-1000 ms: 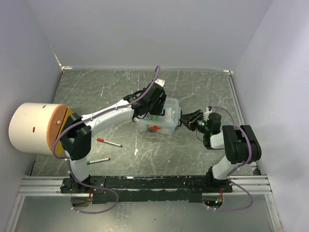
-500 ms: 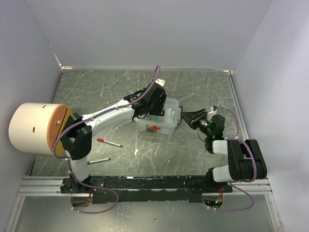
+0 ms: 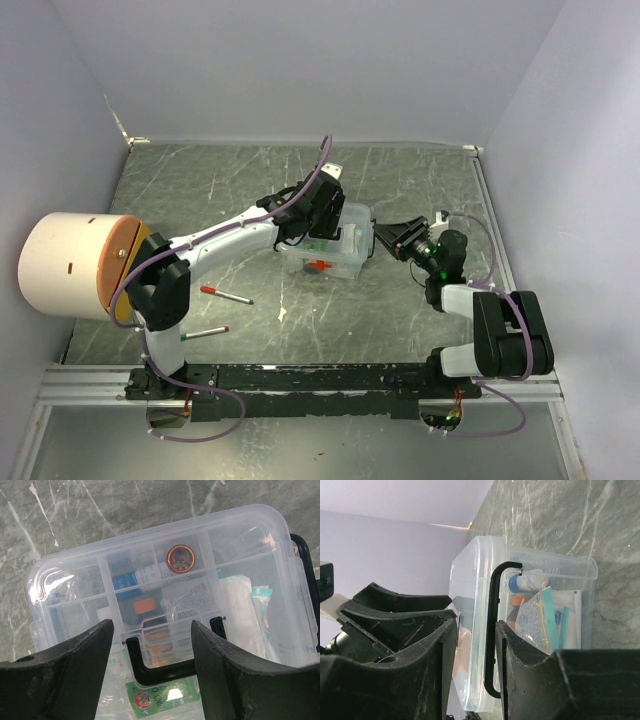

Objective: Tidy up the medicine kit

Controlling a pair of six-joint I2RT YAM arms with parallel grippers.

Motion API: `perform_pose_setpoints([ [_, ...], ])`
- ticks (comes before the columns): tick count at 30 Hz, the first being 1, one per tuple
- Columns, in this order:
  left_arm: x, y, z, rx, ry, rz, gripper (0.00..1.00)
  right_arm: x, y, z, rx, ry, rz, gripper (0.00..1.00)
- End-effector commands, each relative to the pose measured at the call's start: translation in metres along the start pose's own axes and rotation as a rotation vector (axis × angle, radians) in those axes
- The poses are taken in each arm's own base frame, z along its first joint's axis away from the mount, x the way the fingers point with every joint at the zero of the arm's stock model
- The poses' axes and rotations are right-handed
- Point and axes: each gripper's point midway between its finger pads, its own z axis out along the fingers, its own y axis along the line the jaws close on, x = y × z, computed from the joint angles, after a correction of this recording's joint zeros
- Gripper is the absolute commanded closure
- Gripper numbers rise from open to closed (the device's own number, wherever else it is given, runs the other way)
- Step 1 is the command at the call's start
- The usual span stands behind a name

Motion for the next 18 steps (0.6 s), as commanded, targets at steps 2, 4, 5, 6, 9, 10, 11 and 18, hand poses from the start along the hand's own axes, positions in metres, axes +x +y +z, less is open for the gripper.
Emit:
perform_pose_setpoints([
  [2,0.029,0.004,0.006,-0.029,0.095,0.035,0.26,0.000,0.011,0.005,-0.024,0.029,-0.074,0.61],
  [4,0.031,0.005,0.006,-0.030,0.098,0.035,0.27,0.001,0.010,0.006,-0.010,0.038,-0.092,0.60],
  [5,0.031,0.005,0.007,-0.030,0.099,0.034,0.27,0.001,0.011,0.007,-0.005,0.042,-0.107,0.59],
  [6,0.031,0.005,0.007,-0.029,0.099,0.034,0.26,0.001,0.010,0.008,0.006,0.046,-0.116,0.59],
  [9,0.033,0.005,0.007,-0.031,0.102,0.032,0.27,0.002,0.005,0.011,0.053,0.054,-0.148,0.59],
  [10,0.033,0.005,0.007,-0.032,0.104,0.030,0.27,0.003,0.003,0.012,0.069,0.055,-0.161,0.60],
  [11,0.034,0.005,0.007,-0.033,0.105,0.029,0.27,0.004,0.002,0.013,0.083,0.055,-0.173,0.60],
  [18,0.041,0.007,0.007,-0.035,0.115,0.023,0.27,0.006,-0.008,0.020,0.215,0.056,-0.293,0.61],
])
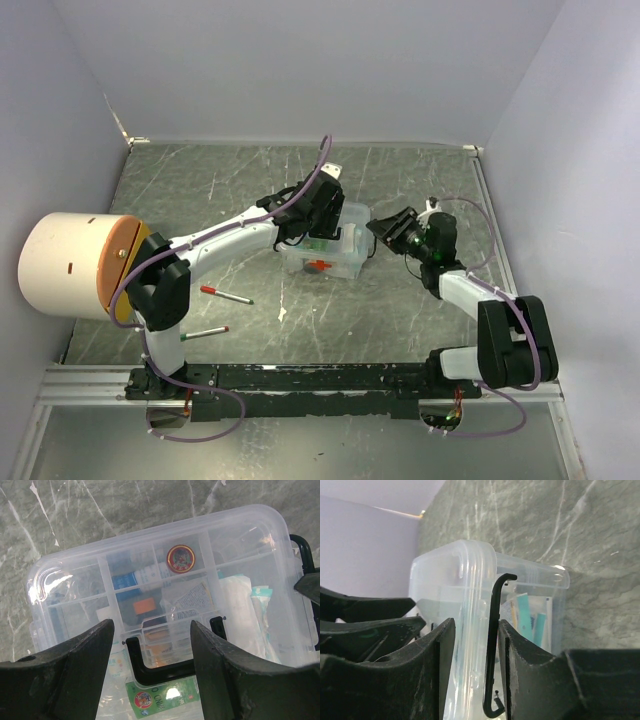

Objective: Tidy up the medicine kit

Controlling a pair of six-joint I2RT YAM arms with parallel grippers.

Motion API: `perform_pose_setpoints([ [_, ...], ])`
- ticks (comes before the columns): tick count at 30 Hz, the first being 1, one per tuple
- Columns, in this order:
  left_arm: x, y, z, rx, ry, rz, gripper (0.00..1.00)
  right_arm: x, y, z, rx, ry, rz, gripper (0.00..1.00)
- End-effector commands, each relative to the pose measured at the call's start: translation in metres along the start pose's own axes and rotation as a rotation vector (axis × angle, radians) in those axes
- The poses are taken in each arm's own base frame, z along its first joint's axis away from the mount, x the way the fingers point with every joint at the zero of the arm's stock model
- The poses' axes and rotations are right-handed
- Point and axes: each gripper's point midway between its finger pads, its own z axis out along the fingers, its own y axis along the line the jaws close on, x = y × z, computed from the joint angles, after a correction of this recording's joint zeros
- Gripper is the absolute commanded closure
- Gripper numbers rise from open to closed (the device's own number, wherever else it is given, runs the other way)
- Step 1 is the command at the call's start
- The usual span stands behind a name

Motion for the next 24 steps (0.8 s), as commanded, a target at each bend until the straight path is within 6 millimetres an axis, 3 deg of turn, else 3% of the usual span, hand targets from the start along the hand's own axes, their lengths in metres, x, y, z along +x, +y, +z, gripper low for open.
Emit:
perform_pose_setpoints([
  [1,0.042,0.008,0.007,-0.036,0.116,0.032,0.27,0.005,-0.005,0.004,0.104,0.015,-0.111,0.61],
  [9,0.048,0.011,0.007,-0.047,0.124,0.026,0.28,0.011,-0.009,0.007,0.219,0.017,-0.171,0.64],
  [14,0.053,0.012,0.008,-0.052,0.132,0.023,0.29,0.009,-0.013,0.006,0.283,0.004,-0.186,0.61],
  [20,0.053,0.012,0.008,-0.050,0.132,0.027,0.29,0.012,-0.033,0.001,0.397,0.013,-0.172,0.57],
  [24,0.053,0.012,0.008,-0.050,0.132,0.029,0.29,0.015,-0.031,0.001,0.384,0.024,-0.158,0.53],
])
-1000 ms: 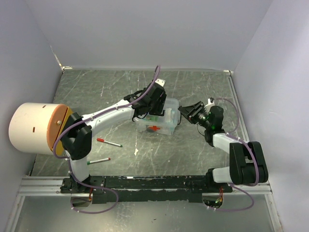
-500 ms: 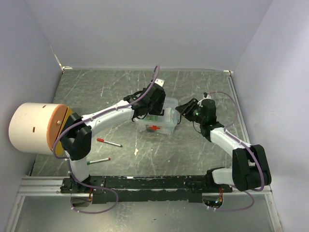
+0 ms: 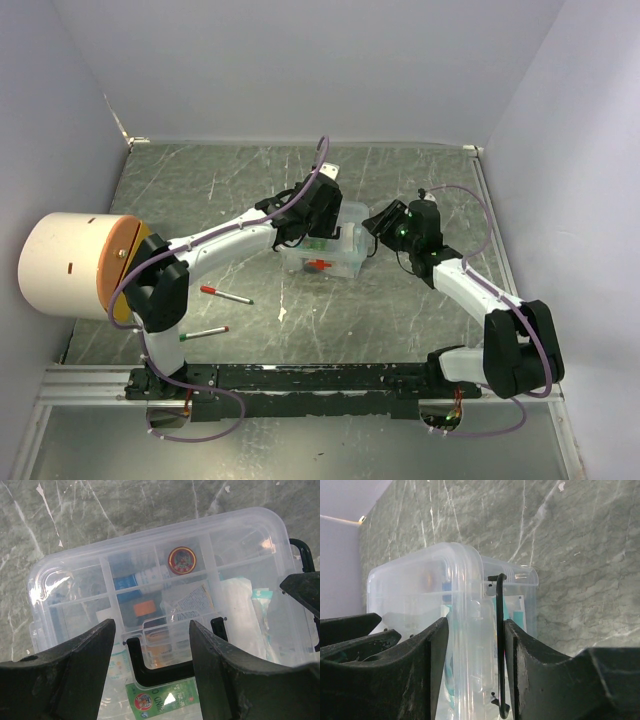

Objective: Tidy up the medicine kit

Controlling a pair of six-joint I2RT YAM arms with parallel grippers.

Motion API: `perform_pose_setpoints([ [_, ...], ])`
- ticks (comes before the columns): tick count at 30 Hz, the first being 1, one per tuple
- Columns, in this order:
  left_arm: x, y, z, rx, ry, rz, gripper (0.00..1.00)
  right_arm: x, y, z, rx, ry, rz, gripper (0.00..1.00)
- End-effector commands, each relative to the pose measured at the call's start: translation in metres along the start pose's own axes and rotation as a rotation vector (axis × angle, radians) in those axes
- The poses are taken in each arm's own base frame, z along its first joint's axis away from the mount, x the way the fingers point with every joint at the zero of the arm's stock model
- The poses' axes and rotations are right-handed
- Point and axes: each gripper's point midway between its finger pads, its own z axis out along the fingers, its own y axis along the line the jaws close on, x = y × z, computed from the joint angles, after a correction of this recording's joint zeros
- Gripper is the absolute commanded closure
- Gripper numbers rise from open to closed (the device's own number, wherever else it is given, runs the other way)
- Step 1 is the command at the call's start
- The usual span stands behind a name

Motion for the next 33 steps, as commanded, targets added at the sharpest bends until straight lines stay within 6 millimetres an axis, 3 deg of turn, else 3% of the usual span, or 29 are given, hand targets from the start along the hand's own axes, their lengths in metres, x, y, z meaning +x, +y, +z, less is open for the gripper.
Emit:
perform_pose_setpoints([
  [1,0.052,0.010,0.005,-0.033,0.156,0.055,0.29,0.020,-0.025,-0.002,0.109,0.068,-0.007,0.53],
  [20,0.053,0.009,0.007,-0.037,0.159,0.055,0.29,0.025,-0.026,-0.004,0.287,0.074,-0.134,0.71],
  [27,0.054,0.011,0.007,-0.039,0.161,0.057,0.29,0.027,-0.021,-0.004,0.323,0.075,-0.171,0.87],
  [33,0.054,0.011,0.007,-0.042,0.161,0.055,0.29,0.025,-0.009,-0.004,0.345,0.062,-0.217,0.88],
])
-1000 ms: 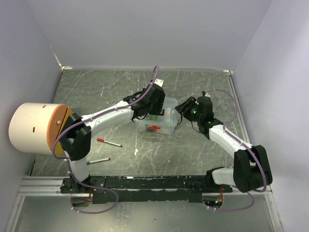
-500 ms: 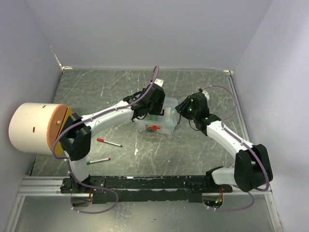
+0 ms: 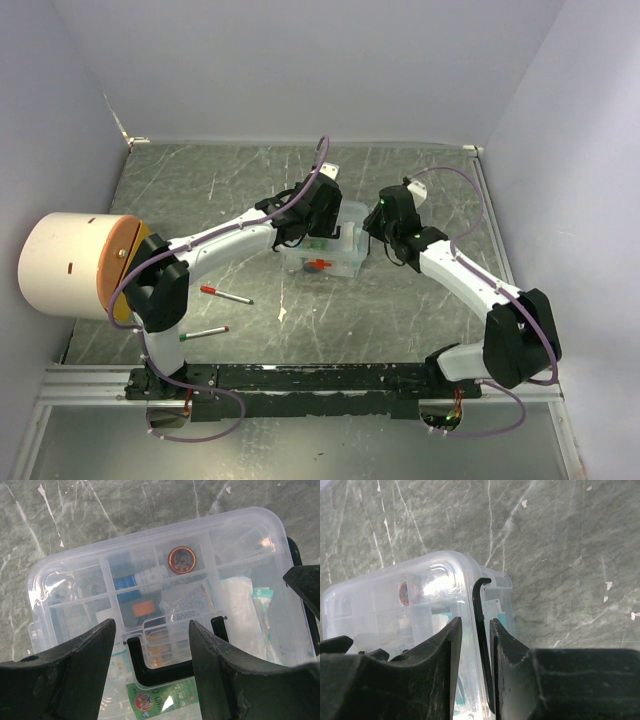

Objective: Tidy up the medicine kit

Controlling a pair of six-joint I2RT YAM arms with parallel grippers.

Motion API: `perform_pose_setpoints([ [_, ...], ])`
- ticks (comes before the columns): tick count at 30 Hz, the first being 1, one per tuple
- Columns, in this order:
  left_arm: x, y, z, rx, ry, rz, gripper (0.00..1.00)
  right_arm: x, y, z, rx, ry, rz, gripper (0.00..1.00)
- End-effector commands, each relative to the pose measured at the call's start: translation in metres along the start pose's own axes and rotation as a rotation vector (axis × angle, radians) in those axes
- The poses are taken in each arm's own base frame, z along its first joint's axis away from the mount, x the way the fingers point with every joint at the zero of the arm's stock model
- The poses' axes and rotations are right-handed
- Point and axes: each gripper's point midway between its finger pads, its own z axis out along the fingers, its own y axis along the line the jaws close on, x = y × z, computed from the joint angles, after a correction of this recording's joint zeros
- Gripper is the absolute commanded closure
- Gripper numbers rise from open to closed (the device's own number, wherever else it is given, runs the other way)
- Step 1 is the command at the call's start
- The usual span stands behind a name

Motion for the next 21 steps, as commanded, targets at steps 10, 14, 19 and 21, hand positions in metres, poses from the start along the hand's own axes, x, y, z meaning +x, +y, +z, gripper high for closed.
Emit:
perform_pose_setpoints([
  [10,0.045,0.013,0.003,-0.048,0.142,0.021,0.28,0.023,-0.003,-0.009,0.044,0.090,-0.085,0.84],
  [14,0.016,0.013,-0.006,-0.022,0.088,-0.034,0.23,0.009,-0.003,-0.016,0.063,0.050,-0.105,0.68],
  [19,-0.034,0.020,-0.029,0.048,-0.033,-0.134,0.16,-0.006,0.002,-0.026,0.052,0.016,-0.131,0.55],
  [21,-0.048,0.026,-0.036,0.066,-0.072,-0.171,0.14,-0.010,0.004,-0.028,0.048,0.007,-0.146,0.53],
])
